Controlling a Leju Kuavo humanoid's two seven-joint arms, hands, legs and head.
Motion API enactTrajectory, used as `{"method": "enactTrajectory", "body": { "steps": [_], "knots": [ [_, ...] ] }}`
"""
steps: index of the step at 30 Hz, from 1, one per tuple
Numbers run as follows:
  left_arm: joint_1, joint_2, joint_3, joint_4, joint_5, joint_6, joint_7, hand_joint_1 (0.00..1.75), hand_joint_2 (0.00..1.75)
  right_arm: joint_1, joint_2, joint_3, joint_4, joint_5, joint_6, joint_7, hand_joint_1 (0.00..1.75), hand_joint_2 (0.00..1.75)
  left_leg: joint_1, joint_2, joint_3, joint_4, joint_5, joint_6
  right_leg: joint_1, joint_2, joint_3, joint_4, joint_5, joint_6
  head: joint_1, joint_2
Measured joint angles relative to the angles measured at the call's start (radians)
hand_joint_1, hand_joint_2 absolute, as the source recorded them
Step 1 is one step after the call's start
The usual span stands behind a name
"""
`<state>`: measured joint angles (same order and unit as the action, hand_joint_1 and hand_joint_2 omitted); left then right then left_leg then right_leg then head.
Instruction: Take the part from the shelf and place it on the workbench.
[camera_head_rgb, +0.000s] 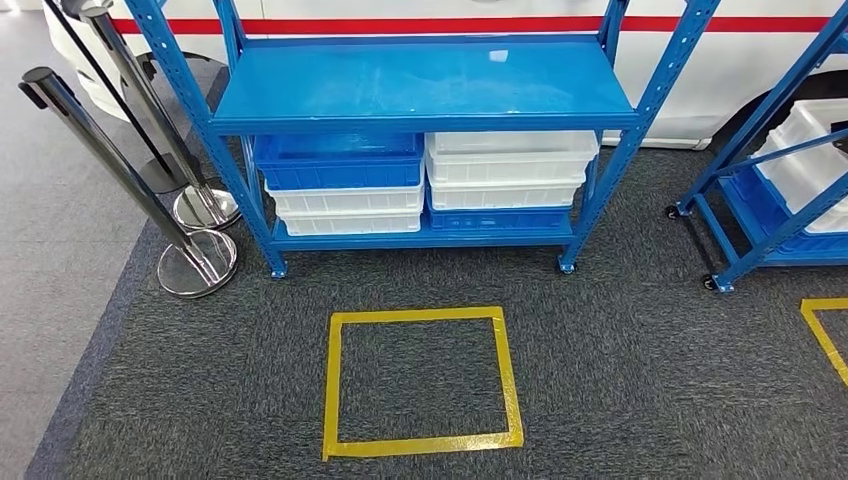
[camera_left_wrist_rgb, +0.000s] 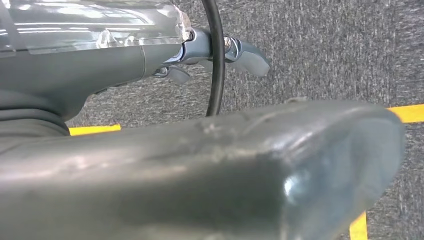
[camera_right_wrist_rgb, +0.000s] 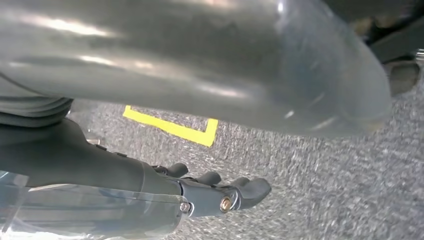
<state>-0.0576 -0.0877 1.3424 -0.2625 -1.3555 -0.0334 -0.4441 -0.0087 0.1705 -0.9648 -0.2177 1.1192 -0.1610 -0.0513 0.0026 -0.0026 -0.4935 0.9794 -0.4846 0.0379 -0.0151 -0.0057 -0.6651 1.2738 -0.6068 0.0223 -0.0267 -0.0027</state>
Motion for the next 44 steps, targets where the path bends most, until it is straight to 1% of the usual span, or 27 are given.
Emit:
{"method": "enactTrajectory", "body": {
  "steps": [1, 2, 4, 5, 6, 7, 10, 12, 14, 16, 17, 20, 22, 23, 24, 26, 27, 28, 30, 33, 35, 36, 37, 39, 40, 41, 44],
  "knots": [
    [0.001, 0.000, 0.000, 0.000, 0.000, 0.000, 0.000, 0.00, 0.00, 0.001, 0.000, 0.000, 0.000, 0.000, 0.001, 0.000, 0.00, 0.00, 0.000, -0.003, 0.005, 0.000, -0.004, -0.001, 0.000, 0.000, -0.018, 0.013, 0.009, 0.001, 0.000, 0.000],
    [0.002, 0.000, 0.000, 0.000, 0.000, -0.001, 0.001, 0.00, 0.00, 0.003, 0.000, -0.001, 0.000, -0.001, 0.002, 0.000, 0.00, 0.00, 0.000, -0.008, 0.012, 0.001, -0.010, -0.004, 0.000, 0.000, -0.017, -0.010, 0.040, 0.000, 0.000, 0.000],
    [0.003, -0.001, 0.000, 0.000, 0.000, -0.001, 0.001, 0.00, 0.00, 0.007, -0.001, -0.004, 0.000, -0.001, 0.005, -0.001, 0.00, 0.00, 0.001, -0.015, 0.032, 0.001, -0.026, -0.012, 0.000, 0.002, 0.023, -0.132, 0.129, -0.005, 0.000, 0.000],
    [0.004, -0.001, 0.000, 0.000, 0.000, -0.002, 0.002, 0.00, 0.00, 0.009, -0.001, -0.006, 0.000, -0.001, 0.006, -0.001, 0.00, 0.00, 0.000, -0.017, 0.038, 0.002, -0.034, -0.017, 0.001, 0.003, 0.042, -0.189, 0.150, -0.009, 0.000, 0.000],
    [0.003, -0.002, 0.000, 0.000, 0.000, -0.002, 0.003, 0.00, 0.00, 0.009, -0.002, -0.008, 0.000, -0.001, 0.007, -0.003, 0.00, 0.00, -0.001, -0.018, 0.040, 0.004, -0.042, -0.024, 0.004, 0.004, 0.054, -0.225, 0.160, -0.015, 0.000, 0.000],
    [0.002, -0.002, 0.000, 0.000, 0.000, -0.003, 0.004, 0.00, 0.00, 0.009, -0.002, -0.009, 0.000, 0.000, 0.007, -0.004, 0.00, 0.00, -0.001, -0.018, 0.044, 0.007, -0.047, -0.030, 0.005, 0.005, 0.057, -0.237, 0.155, -0.021, 0.000, 0.000],
    [0.000, -0.003, 0.001, 0.000, 0.000, -0.003, 0.006, 0.00, 0.00, 0.008, -0.001, -0.012, 0.000, 0.001, 0.006, -0.006, 0.00, 0.00, -0.001, -0.016, 0.054, 0.031, -0.061, -0.046, 0.004, 0.004, 0.072, -0.242, 0.147, -0.042, -0.001, 0.000],
    [-0.001, -0.005, 0.001, 0.001, 0.000, -0.004, 0.007, 0.00, 0.00, 0.008, 0.000, -0.017, 0.000, -0.008, 0.013, -0.006, 0.00, 0.00, 0.002, -0.010, 0.015, 0.110, -0.084, -0.055, 0.002, 0.003, 0.089, -0.245, 0.138, -0.053, -0.001, 0.000],
    [-0.001, -0.006, 0.001, 0.001, 0.001, -0.004, 0.007, 0.00, 0.00, 0.008, 0.000, -0.028, 0.000, -0.025, 0.024, -0.010, 0.00, 0.00, 0.006, -0.006, -0.066, 0.237, -0.131, -0.065, 0.003, 0.007, 0.101, -0.245, 0.126, -0.058, -0.001, 0.000],
    [0.002, -0.005, 0.001, 0.001, 0.001, -0.004, 0.008, 0.00, 0.00, 0.007, 0.000, -0.039, 0.000, -0.035, 0.028, -0.014, 0.00, 0.00, 0.009, -0.005, -0.129, 0.306, -0.159, -0.071, 0.003, 0.018, 0.118, -0.245, 0.111, -0.057, -0.001, 0.000],
    [0.004, -0.005, 0.001, 0.001, 0.002, -0.004, 0.008, 0.00, 0.00, 0.007, 0.001, -0.043, 0.000, -0.036, 0.027, -0.014, 0.00, 0.00, 0.009, -0.005, -0.139, 0.293, -0.143, -0.072, 0.003, 0.026, 0.129, -0.245, 0.103, -0.055, -0.001, 0.000],
    [0.009, -0.005, 0.002, 0.001, 0.002, -0.004, 0.010, 0.00, 0.00, 0.008, 0.004, -0.048, 0.001, -0.026, 0.013, -0.009, 0.00, 0.00, 0.007, -0.010, -0.109, 0.122, -0.008, -0.058, 0.002, 0.046, 0.162, -0.246, 0.079, -0.050, -0.001, 0.000],
    [0.010, -0.004, 0.002, 0.001, 0.002, -0.003, 0.012, 0.00, 0.00, 0.006, 0.008, -0.048, 0.001, -0.012, 0.002, -0.002, 0.00, 0.00, 0.001, -0.009, -0.100, 0.059, 0.028, -0.043, 0.003, 0.053, 0.172, -0.245, 0.068, -0.040, -0.001, 0.000],
    [0.008, -0.004, 0.003, 0.001, 0.001, -0.003, 0.013, 0.00, 0.00, 0.007, 0.009, -0.048, 0.001, -0.008, 0.000, 0.000, 0.00, 0.00, -0.002, -0.008, -0.098, 0.056, 0.021, -0.035, 0.003, 0.056, 0.176, -0.243, 0.069, -0.032, -0.001, 0.000],
    [0.007, -0.003, 0.003, 0.001, 0.001, -0.004, 0.014, 0.00, 0.00, 0.007, 0.009, -0.048, 0.001, -0.006, 0.000, 0.000, 0.00, 0.44, -0.002, -0.009, -0.091, 0.050, 0.021, -0.028, 0.003, 0.056, 0.180, -0.241, 0.069, -0.025, -0.001, 0.000],
    [0.006, -0.003, 0.003, 0.001, 0.001, -0.004, 0.014, 0.00, 0.00, 0.008, 0.010, -0.048, 0.002, -0.006, 0.001, 0.001, 0.00, 0.44, 0.001, -0.010, -0.067, 0.037, 0.023, -0.014, 0.003, 0.041, 0.179, -0.217, 0.058, -0.015, -0.001, 0.000],
    [0.005, -0.003, 0.003, 0.001, 0.001, -0.004, 0.014, 0.00, 0.00, 0.005, 0.010, -0.048, 0.002, -0.007, 0.002, 0.001, 0.00, 0.44, 0.003, -0.010, -0.056, 0.032, 0.023, -0.009, 0.003, 0.032, 0.163, -0.185, 0.040, -0.011, -0.001, 0.000],
    [0.006, -0.003, 0.003, 0.001, 0.001, -0.004, 0.014, 0.00, 0.00, 0.003, 0.010, -0.048, 0.002, -0.008, 0.003, 0.001, 0.00, 0.00, 0.003, -0.008, -0.050, 0.028, 0.022, -0.004, 0.002, 0.023, 0.142, -0.147, 0.021, -0.009, -0.001, 0.000],
    [0.006, -0.003, 0.003, 0.001, 0.001, -0.004, 0.015, 0.00, 0.00, 0.000, 0.011, -0.048, 0.001, -0.012, 0.007, 0.001, 0.00, 0.00, 0.002, -0.006, -0.047, 0.028, 0.019, 0.000, 0.002, 0.019, 0.105, -0.091, -0.005, -0.005, -0.001, 0.000],
    [0.006, -0.003, 0.003, 0.001, 0.001, -0.004, 0.015, 0.00, 0.00, -0.001, 0.011, -0.048, 0.002, -0.013, 0.008, 0.001, 0.00, 0.00, 0.002, -0.005, -0.047, 0.028, 0.018, 0.000, 0.002, 0.018, 0.098, -0.081, -0.009, -0.004, -0.001, 0.000],
    [0.005, -0.003, 0.003, 0.001, 0.001, -0.004, 0.015, 0.00, 0.00, -0.002, 0.011, -0.049, 0.002, -0.017, 0.012, 0.000, 0.00, 0.00, 0.001, -0.001, -0.045, 0.028, 0.015, 0.002, 0.002, 0.018, 0.074, -0.048, -0.024, -0.002, -0.001, 0.000],
    [0.006, -0.003, 0.003, 0.001, 0.001, -0.004, 0.015, 0.00, 0.00, -0.003, 0.011, -0.052, 0.002, -0.021, 0.014, -0.001, 0.00, 0.44, 0.001, 0.002, -0.041, 0.028, 0.010, 0.003, 0.001, 0.018, 0.049, -0.018, -0.033, 0.001, -0.001, 0.000],
    [0.007, -0.003, 0.003, 0.001, 0.001, -0.004, 0.016, 0.00, 0.00, -0.003, 0.011, -0.056, 0.002, -0.022, 0.013, -0.001, 0.00, 0.44, 0.000, 0.005, -0.030, 0.028, 0.001, 0.001, 0.001, 0.017, 0.027, -0.014, -0.020, 0.002, -0.001, 0.000],
    [0.008, -0.004, 0.003, 0.001, 0.000, -0.005, 0.018, 0.00, 0.00, 0.000, 0.012, -0.062, 0.002, -0.013, 0.004, 0.000, 0.00, 0.44, -0.002, 0.008, 0.004, 0.030, -0.036, -0.016, 0.005, 0.009, 0.025, -0.112, 0.065, -0.010, -0.001, 0.000],
    [0.008, -0.004, 0.003, 0.001, -0.001, -0.005, 0.018, 0.00, 0.00, 0.002, 0.013, -0.063, 0.002, -0.007, -0.001, 0.001, 0.00, 0.00, -0.003, 0.010, 0.021, 0.033, -0.051, -0.026, 0.007, 0.007, 0.039, -0.177, 0.112, -0.020, -0.001, 0.000],
    [0.006, -0.004, 0.003, 0.001, -0.002, -0.005, 0.019, 0.00, 0.00, 0.003, 0.014, -0.063, 0.003, -0.002, -0.003, 0.001, 0.00, 0.00, -0.004, 0.011, 0.033, 0.037, -0.061, -0.036, 0.009, 0.005, 0.054, -0.219, 0.136, -0.031, -0.001, 0.000],
    [0.004, -0.005, 0.003, 0.001, -0.003, -0.005, 0.019, 0.00, 0.00, 0.002, 0.018, -0.063, 0.003, 0.001, -0.004, 0.001, 0.00, 0.00, 0.000, 0.010, 0.037, 0.067, -0.071, -0.048, 0.004, 0.006, 0.078, -0.230, 0.136, -0.046, -0.001, 0.000]
  ]
}}
